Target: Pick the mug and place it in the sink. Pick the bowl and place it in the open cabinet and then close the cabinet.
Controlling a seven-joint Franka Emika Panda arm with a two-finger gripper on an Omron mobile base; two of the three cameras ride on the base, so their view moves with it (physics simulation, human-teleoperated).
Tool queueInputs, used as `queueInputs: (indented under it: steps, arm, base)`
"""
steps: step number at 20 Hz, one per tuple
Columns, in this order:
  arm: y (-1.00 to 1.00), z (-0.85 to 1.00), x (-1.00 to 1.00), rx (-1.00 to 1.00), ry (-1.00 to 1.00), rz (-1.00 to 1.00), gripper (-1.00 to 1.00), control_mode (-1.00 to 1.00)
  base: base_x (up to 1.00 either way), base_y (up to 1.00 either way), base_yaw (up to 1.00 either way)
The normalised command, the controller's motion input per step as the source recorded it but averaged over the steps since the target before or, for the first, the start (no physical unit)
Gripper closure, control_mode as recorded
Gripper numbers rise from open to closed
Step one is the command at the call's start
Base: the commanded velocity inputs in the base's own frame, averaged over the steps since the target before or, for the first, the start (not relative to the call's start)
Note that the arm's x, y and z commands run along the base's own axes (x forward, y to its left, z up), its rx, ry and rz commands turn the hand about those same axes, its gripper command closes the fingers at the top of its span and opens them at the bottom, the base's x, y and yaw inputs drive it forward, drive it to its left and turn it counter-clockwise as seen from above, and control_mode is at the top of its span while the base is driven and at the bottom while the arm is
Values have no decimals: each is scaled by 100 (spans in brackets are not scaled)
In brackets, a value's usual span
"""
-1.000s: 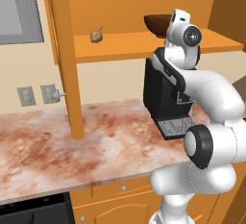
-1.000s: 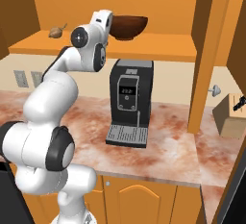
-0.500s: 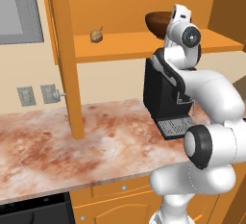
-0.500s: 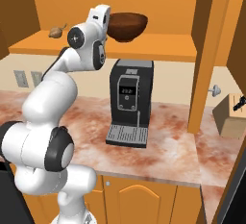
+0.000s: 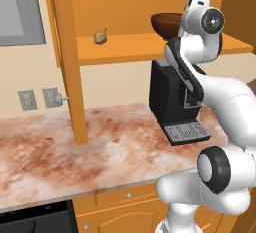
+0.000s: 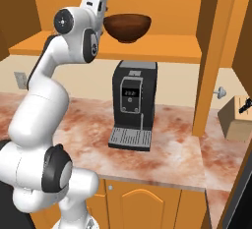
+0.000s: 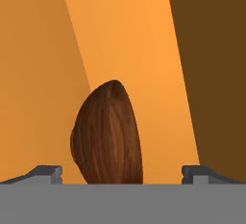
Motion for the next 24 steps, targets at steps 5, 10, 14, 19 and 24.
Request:
queueInputs:
  steps: [5, 10, 14, 19, 24]
  arm:
    - [-1, 0, -77, 3, 0, 0, -100, -100]
    - [0, 0, -46, 2, 0, 0, -100, -100]
    - [0, 0, -41, 4, 0, 0, -100, -100]
    - [-2, 0, -6, 1, 0, 0, -100, -100]
    - [-7, -1, -32, 6, 2, -4, -100, -100]
  base:
    - [0, 0, 0]
    - [0, 0, 0]
    - [0, 0, 0]
    - [0, 0, 0]
    - [0, 0, 0]
